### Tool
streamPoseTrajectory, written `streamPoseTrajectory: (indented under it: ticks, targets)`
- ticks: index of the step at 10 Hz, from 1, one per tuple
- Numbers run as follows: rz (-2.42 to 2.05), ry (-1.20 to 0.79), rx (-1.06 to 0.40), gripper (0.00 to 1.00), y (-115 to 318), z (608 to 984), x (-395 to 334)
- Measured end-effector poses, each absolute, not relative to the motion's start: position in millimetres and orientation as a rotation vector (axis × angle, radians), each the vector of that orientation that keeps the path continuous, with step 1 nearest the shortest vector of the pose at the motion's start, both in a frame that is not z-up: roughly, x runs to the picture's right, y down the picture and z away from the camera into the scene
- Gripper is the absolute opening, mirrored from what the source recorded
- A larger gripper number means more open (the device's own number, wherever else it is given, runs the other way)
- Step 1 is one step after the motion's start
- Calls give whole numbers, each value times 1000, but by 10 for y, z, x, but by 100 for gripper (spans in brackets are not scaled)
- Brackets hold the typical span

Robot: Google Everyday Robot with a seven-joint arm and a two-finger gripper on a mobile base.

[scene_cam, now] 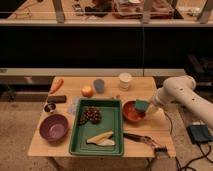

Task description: Wipe red bowl with sponge

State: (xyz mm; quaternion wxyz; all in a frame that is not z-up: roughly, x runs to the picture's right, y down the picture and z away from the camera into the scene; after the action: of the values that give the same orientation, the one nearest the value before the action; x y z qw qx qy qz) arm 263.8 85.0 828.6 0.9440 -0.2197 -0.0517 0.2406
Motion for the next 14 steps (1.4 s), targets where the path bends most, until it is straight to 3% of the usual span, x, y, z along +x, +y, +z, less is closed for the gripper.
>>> streamPoseTrajectory:
  ticks: [4, 7, 9, 14]
  targets:
    - [459, -160, -439, 0, 748, 8346, 2150]
    - [402, -192, -508, 0, 1074, 8254, 1897]
    - [392, -187, -529, 0, 1255, 8129, 1984]
    - [457, -202, -513, 0, 1199, 7981, 2501]
